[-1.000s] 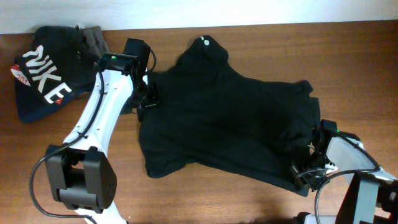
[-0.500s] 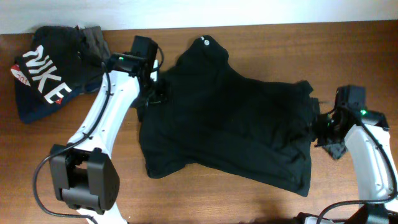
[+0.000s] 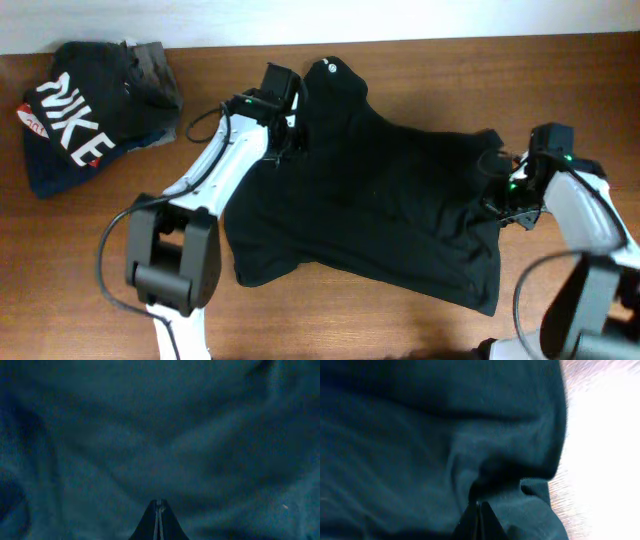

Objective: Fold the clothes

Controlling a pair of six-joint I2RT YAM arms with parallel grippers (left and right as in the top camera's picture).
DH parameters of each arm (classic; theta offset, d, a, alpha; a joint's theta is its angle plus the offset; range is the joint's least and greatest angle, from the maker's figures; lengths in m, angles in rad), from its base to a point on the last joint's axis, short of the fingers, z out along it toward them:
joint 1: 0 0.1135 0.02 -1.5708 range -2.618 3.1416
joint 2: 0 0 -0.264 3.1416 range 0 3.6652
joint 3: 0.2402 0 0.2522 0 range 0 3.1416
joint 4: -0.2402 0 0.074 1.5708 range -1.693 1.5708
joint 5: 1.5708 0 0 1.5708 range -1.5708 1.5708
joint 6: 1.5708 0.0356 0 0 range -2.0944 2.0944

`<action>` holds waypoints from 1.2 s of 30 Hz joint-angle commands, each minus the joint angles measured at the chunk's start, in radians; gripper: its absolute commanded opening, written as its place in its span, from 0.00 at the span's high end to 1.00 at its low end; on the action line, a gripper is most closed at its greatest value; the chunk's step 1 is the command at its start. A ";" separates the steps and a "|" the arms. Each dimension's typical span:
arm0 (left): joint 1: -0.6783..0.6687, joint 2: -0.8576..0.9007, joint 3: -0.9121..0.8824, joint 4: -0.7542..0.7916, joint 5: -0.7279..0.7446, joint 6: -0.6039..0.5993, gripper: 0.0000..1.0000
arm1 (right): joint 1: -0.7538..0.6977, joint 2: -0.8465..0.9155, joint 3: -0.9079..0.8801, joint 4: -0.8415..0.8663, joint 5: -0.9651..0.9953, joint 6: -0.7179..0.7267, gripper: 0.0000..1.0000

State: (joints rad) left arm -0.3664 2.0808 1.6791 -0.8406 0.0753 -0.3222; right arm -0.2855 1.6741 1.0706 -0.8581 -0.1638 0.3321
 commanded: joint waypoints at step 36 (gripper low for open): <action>0.114 0.146 0.003 0.016 -0.293 -0.021 0.90 | 0.003 0.180 0.007 -0.016 0.333 -0.036 0.96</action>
State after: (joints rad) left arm -0.2955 2.2108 1.6791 -0.8223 -0.1890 -0.3405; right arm -0.2825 1.8362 1.0771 -0.8768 0.1173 0.3016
